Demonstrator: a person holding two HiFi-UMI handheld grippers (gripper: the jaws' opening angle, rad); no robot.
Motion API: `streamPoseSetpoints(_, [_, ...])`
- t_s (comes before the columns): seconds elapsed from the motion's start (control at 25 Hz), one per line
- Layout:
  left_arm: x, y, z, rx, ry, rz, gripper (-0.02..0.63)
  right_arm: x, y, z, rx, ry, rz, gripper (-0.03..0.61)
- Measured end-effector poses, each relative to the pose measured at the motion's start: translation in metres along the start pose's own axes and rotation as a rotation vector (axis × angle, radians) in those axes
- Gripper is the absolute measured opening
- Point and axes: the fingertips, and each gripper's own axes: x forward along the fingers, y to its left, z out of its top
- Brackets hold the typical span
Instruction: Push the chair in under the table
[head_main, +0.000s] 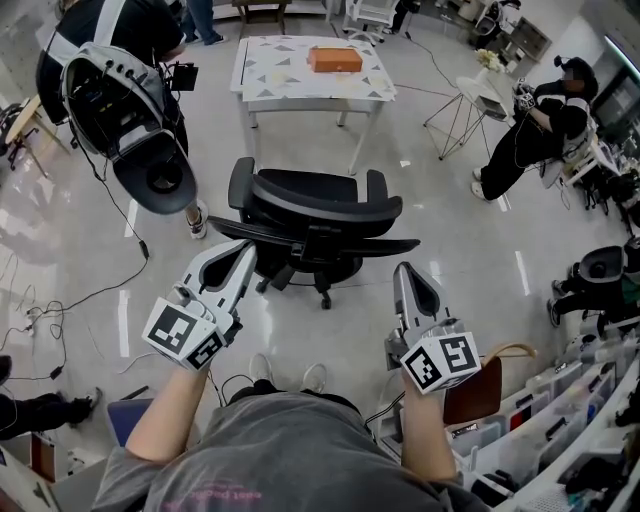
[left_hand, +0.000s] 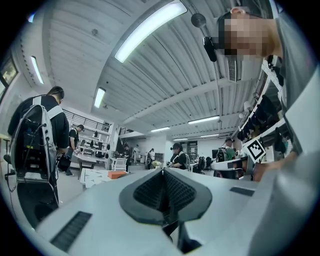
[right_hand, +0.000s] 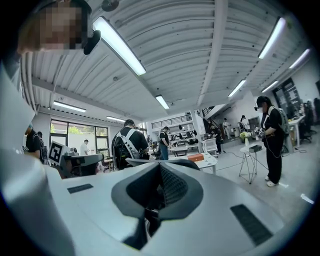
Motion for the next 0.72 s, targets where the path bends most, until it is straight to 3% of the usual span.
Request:
streamPoseSetpoints(0.52, [-0.0034,0.0015,-0.0039,-0.001,0.011,0.010,0.072,-0.0004,0.0041,-0.0007,-0.006,0.000,0.003,-0.002])
streamPoseSetpoints(0.72, [-0.0035,0.0021,-0.0048,0.003,0.013,0.016,0.088,-0.0014,0.0022,-0.0012,-0.007,-0.002,-0.004,0.037])
